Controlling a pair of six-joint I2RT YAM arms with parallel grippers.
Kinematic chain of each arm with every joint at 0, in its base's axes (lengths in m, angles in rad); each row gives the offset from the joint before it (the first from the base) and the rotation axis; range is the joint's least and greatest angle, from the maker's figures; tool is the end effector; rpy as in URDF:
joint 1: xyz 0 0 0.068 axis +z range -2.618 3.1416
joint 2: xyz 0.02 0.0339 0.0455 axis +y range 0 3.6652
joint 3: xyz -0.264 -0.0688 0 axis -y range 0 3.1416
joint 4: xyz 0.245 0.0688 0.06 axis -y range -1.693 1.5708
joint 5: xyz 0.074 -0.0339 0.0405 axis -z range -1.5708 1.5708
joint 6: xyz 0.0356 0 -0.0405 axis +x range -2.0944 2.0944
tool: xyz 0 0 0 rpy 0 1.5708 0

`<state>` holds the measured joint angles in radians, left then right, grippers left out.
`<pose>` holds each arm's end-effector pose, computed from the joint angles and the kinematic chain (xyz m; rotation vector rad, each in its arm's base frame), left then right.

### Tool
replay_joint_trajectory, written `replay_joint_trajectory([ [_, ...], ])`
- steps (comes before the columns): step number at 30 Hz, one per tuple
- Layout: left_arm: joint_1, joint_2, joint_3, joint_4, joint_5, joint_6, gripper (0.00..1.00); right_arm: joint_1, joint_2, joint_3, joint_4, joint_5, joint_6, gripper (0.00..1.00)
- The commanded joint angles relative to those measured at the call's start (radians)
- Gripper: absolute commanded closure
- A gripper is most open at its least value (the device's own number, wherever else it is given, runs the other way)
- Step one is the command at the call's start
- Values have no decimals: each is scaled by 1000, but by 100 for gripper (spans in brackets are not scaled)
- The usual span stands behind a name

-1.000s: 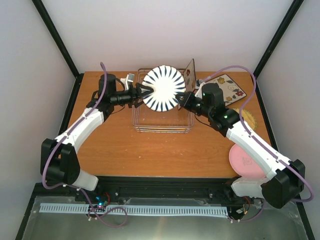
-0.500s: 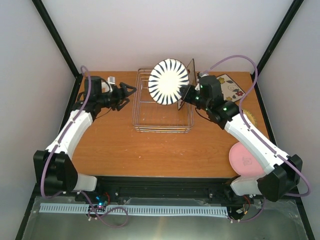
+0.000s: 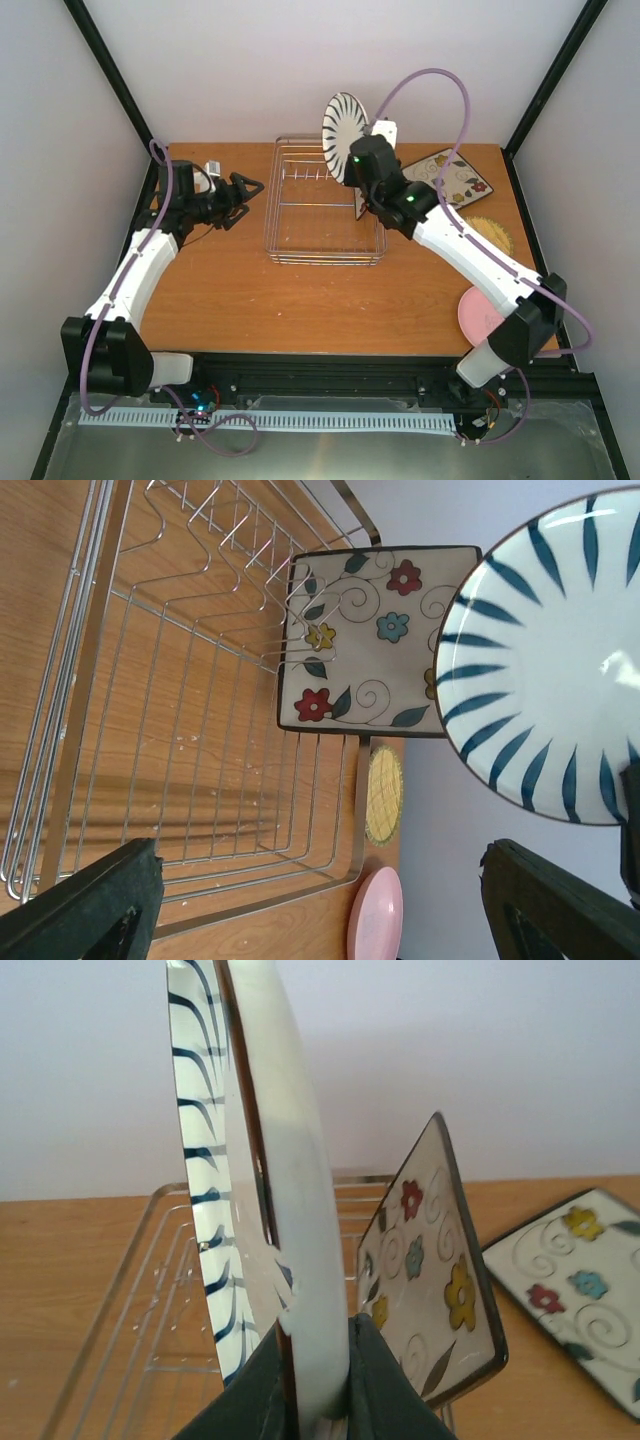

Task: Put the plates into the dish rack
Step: Insert the plate into the dish rack.

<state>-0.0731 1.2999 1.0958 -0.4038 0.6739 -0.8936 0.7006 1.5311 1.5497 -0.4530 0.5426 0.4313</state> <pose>0.2826 -0.0430 0.3188 -0.5259 2.2539 -1.2589 0.2780 0.2104 0.3979 0.0799 1.9434 0.2060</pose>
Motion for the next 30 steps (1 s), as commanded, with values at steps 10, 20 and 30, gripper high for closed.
replay_joint_trajectory([
  [10,11,-71,-55,-23,8,41,13,63,241,342,22,414,-108,97],
  [20,21,-94,-83,-31,35,52,13,25,550,877,-565,431,188,97],
  [30,43,-113,-88,-66,64,90,13,-53,455,642,-493,366,256,97],
])
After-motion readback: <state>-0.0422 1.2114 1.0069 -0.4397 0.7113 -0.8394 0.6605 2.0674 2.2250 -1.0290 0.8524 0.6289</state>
